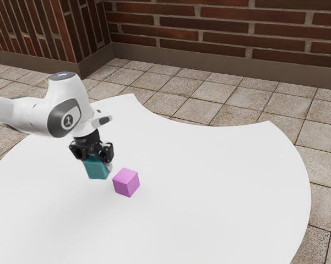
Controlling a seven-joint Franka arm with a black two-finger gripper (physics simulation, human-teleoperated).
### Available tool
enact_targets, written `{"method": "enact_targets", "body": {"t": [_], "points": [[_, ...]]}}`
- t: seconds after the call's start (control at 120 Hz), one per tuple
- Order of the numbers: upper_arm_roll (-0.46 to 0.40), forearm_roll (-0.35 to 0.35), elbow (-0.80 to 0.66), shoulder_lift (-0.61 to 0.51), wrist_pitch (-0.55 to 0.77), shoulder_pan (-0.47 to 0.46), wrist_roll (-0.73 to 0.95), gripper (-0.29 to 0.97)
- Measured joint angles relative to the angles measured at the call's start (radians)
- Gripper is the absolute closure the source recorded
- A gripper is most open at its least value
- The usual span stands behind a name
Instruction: Pick up the blue block with one arm, and put the blue block on the pink block with one arm
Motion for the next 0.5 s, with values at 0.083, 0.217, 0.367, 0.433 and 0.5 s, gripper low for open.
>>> {"method": "enact_targets", "body": {"t": [0.083,0.217,0.367,0.433,0.5], "points": [[-0.011,0.011,0.038,0.030,-0.002,-0.063,-0.038,0.34],[-0.013,0.022,0.065,0.058,-0.004,-0.087,-0.084,0.34],[-0.013,0.029,0.124,0.112,-0.007,-0.076,-0.112,0.34],[-0.013,0.044,0.130,0.119,-0.005,-0.075,-0.115,0.34],[-0.013,0.071,0.138,0.126,0.001,-0.075,-0.109,0.34]]}}
